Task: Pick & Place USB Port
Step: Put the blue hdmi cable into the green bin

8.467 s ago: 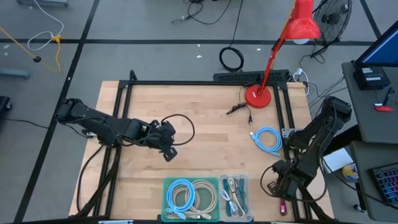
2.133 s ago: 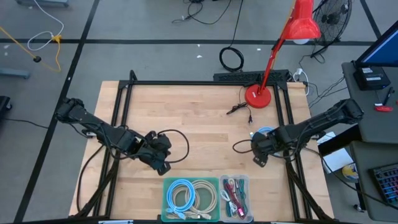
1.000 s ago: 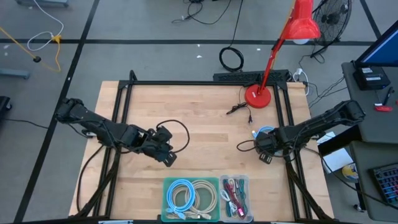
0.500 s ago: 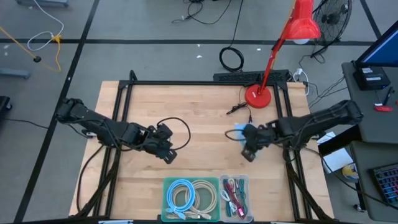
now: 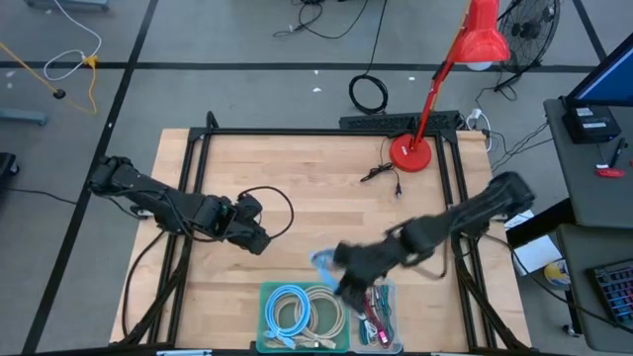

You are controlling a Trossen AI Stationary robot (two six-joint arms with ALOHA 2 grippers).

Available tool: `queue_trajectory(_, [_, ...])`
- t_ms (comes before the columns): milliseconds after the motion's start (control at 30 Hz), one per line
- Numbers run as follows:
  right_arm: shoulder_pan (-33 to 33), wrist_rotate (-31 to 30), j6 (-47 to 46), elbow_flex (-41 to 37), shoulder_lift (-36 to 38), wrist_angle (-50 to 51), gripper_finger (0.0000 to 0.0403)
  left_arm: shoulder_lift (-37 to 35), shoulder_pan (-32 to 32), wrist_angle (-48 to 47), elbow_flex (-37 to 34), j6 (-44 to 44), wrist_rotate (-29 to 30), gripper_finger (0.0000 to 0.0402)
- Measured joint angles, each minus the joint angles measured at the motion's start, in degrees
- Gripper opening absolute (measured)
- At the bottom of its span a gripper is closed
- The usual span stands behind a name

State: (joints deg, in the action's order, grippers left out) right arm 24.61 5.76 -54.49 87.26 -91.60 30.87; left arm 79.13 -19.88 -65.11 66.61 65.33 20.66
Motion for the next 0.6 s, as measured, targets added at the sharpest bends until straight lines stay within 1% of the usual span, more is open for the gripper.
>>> queue_trajectory(100, [2.30,3.41,-0.03,6.66,-8.03,0.40,0.0033,-0.04,-0.25,-2.42,0.00,2.67,-0.90,0.0000])
queue_trajectory(167, [3.30,5.15,0.84,10.60,-12.82,0.39,0.0033,-0.14,-0.84,-2.63,0.00,2.92,-0.95,0.0000])
queue_trajectory(267, [3.77,7.94,2.54,15.28,-17.86,0.62,0.0033,-0.20,-1.66,-2.02,0.00,2.93,-0.92,0.0000])
queue_trajectory(400, [3.58,7.97,4.48,18.80,-19.98,1.15,0.0033,-0.20,-2.52,-1.79,0.00,4.11,-0.22,0.0000])
queue_trajectory(600, [3.76,7.78,9.05,19.17,-21.21,2.71,0.0033,-0.20,-4.79,-0.65,0.00,7.63,0.29,0.0000])
